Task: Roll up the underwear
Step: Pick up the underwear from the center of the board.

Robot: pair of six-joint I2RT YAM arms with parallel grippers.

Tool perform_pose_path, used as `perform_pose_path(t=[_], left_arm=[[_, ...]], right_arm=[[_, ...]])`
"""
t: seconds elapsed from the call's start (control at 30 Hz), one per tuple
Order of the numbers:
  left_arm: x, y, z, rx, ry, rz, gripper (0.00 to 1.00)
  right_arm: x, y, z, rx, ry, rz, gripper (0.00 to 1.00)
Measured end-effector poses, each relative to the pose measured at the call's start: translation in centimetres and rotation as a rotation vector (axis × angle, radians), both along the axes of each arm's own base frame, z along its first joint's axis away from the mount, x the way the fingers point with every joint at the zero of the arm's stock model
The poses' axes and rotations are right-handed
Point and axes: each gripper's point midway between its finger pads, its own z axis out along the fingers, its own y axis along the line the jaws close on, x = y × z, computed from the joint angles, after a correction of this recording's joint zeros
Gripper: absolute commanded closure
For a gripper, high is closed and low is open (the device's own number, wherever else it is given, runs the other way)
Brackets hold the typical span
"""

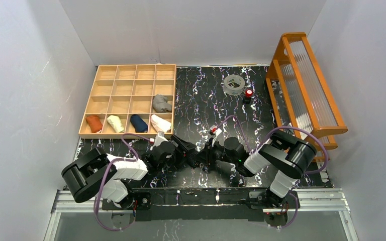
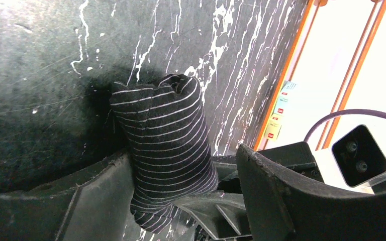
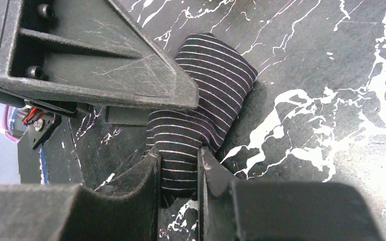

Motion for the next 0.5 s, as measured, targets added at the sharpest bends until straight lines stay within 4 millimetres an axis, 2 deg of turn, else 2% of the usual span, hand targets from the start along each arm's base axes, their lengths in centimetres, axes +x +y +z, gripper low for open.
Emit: perform_pose_path(t=[0.27,0.5], left_arm=[[0.7,-0.8,-0.5,0.044,-0.012,-0.022,0.40],[1.2,-1.3,-1.1,0.162,-0.034,-0.087,0.53]], right_arm=[[0.3,0.0,0.1,-0.039,-0.107,0.000,0.84],[0.8,-0.4,0.3,-0.089,-0.200,-0.041,0.83]])
